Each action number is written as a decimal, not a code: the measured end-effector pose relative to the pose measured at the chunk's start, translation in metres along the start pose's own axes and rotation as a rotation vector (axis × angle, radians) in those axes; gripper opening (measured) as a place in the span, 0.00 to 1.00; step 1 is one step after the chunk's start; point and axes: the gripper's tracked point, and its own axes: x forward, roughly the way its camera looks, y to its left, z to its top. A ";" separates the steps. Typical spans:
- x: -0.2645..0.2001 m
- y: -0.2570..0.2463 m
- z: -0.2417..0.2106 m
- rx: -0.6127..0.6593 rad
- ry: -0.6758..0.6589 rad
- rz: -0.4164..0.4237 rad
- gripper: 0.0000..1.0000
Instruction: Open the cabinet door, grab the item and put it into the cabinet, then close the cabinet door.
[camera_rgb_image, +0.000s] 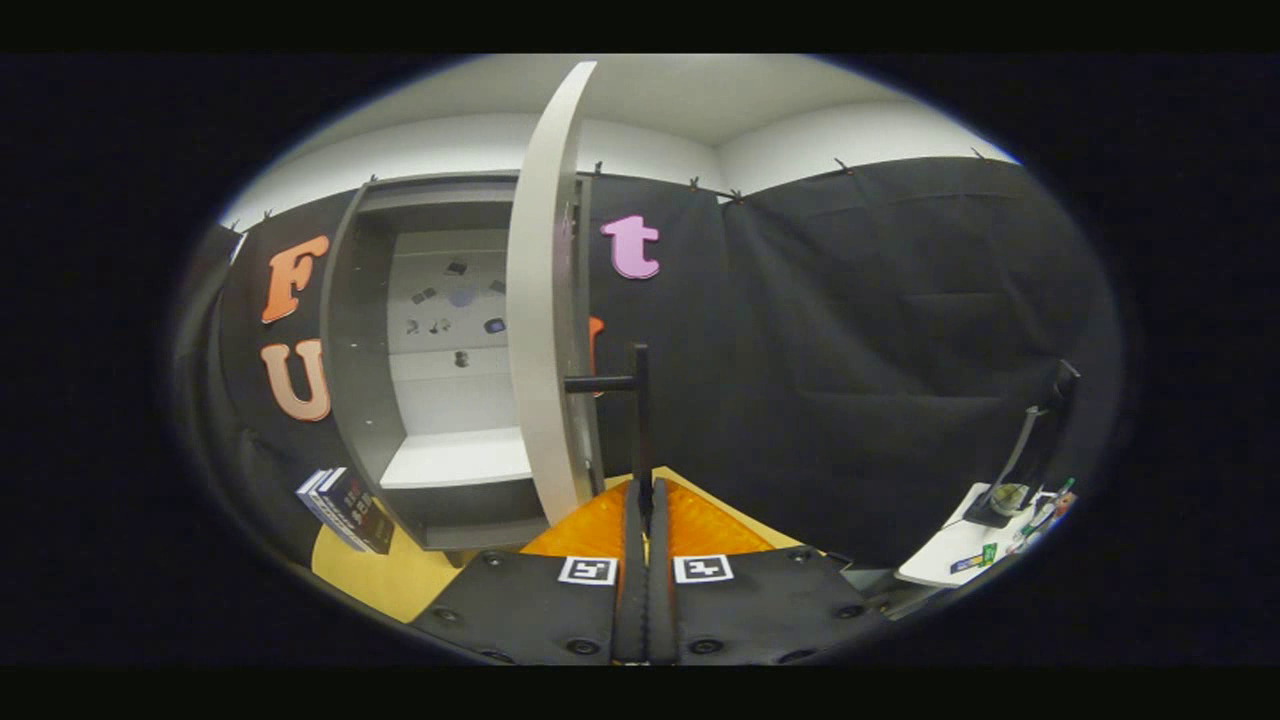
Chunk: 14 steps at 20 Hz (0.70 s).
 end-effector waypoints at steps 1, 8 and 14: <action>-0.001 -0.003 0.000 0.010 -0.004 -0.016 0.08; -0.001 0.000 -0.007 0.033 -0.018 -0.097 0.08; 0.011 0.036 -0.037 0.046 -0.018 -0.032 0.11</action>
